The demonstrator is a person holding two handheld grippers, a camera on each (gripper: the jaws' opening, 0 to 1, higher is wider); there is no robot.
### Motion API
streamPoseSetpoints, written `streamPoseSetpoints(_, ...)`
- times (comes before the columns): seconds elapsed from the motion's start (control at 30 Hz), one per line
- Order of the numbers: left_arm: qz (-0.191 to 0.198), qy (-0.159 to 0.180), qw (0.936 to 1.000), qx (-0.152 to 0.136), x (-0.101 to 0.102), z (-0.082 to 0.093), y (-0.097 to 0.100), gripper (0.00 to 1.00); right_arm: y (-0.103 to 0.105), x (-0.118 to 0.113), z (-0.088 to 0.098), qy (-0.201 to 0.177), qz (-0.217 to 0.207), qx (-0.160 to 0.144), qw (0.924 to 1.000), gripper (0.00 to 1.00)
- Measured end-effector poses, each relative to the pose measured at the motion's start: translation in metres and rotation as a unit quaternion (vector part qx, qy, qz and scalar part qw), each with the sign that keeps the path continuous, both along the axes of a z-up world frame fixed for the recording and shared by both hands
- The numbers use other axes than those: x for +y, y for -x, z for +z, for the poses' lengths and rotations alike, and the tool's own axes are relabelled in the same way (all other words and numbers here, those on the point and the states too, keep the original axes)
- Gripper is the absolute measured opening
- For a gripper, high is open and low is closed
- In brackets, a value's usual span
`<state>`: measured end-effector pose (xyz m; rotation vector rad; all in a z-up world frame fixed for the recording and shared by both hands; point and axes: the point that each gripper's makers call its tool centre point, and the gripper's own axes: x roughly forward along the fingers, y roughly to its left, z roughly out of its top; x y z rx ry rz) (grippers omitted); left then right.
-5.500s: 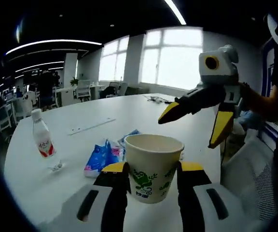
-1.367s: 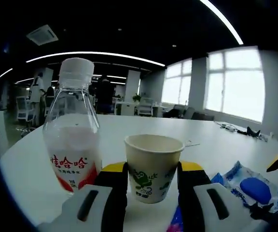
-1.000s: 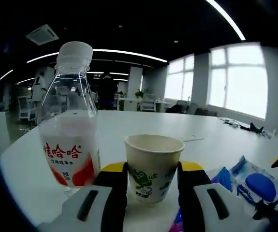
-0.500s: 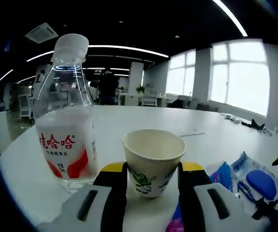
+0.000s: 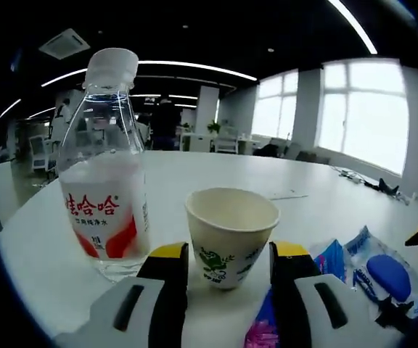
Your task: Arrange the tabletop items into an orderly group along one side of the table until the central work area is clear of visible clutter.
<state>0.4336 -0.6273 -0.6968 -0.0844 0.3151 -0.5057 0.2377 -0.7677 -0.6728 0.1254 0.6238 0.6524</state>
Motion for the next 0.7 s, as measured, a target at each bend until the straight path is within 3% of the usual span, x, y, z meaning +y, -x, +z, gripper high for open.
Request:
streamPoseSetpoints(0.2,-0.002,0.012,0.9998,0.014,-0.001,0.002,0.006,0.52,-0.005,-0.003,0.008,-0.010,-0.012,-0.013,0.9998,0.93)
streamPoseSetpoints(0.4,-0.024,0.038,0.9989,0.014,-0.012,0.017,0.015,0.62,-0.013,-0.007,0.017,-0.017,-0.022,-0.030,0.9992,0.95)
streamPoseSetpoints(0.7,-0.059,0.014,0.9980,0.018,-0.018,0.021,0.031,0.76,-0.021,-0.006,0.027,-0.016,-0.018,-0.046,0.9986,0.95)
